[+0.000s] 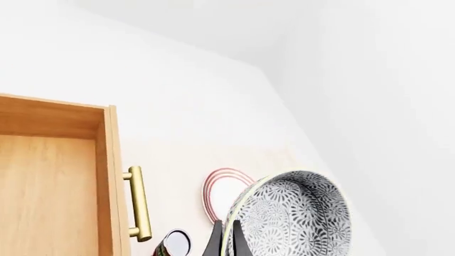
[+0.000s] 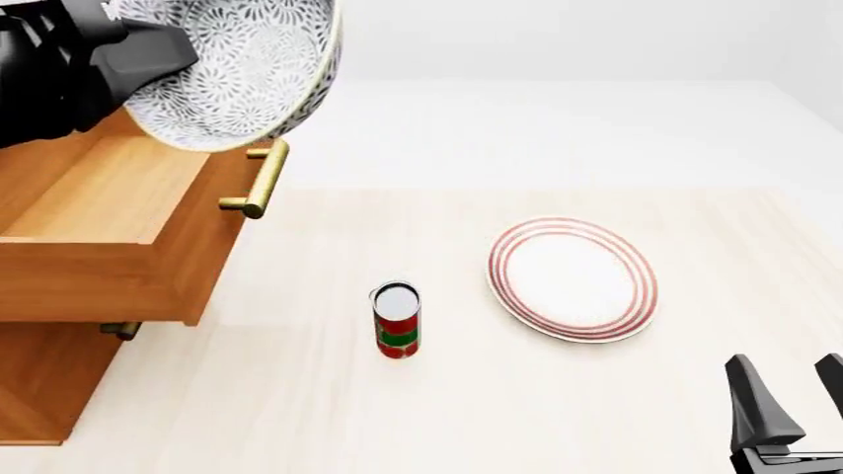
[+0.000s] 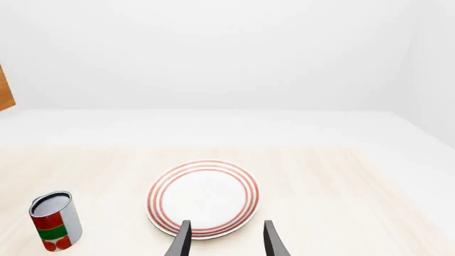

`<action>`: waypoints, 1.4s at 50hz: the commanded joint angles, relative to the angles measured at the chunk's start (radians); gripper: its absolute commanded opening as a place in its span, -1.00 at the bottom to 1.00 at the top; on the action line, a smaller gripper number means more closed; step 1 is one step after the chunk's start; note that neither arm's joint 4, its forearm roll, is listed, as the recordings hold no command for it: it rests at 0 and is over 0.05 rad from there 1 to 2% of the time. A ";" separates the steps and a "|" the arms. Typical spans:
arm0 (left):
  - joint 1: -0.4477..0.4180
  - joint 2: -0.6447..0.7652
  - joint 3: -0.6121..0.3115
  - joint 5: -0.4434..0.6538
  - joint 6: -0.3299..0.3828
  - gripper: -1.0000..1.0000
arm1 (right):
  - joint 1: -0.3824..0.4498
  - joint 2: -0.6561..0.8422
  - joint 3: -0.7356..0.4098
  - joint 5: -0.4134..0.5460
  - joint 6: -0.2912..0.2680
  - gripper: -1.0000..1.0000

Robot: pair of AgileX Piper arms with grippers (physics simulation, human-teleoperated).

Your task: Put the bowl in the top drawer of the cabinet.

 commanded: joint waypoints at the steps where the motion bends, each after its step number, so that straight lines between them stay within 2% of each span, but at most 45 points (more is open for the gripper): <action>1: 0.052 -0.005 -0.033 0.021 0.007 -1.00 | 0.000 0.000 0.000 0.000 0.000 1.00; 22: 0.171 0.017 -0.073 0.058 0.020 -1.00 | 0.000 0.000 0.000 0.000 0.000 1.00; 70: 0.475 0.019 -0.030 0.052 0.042 -1.00 | 0.004 0.003 0.000 -0.003 0.000 1.00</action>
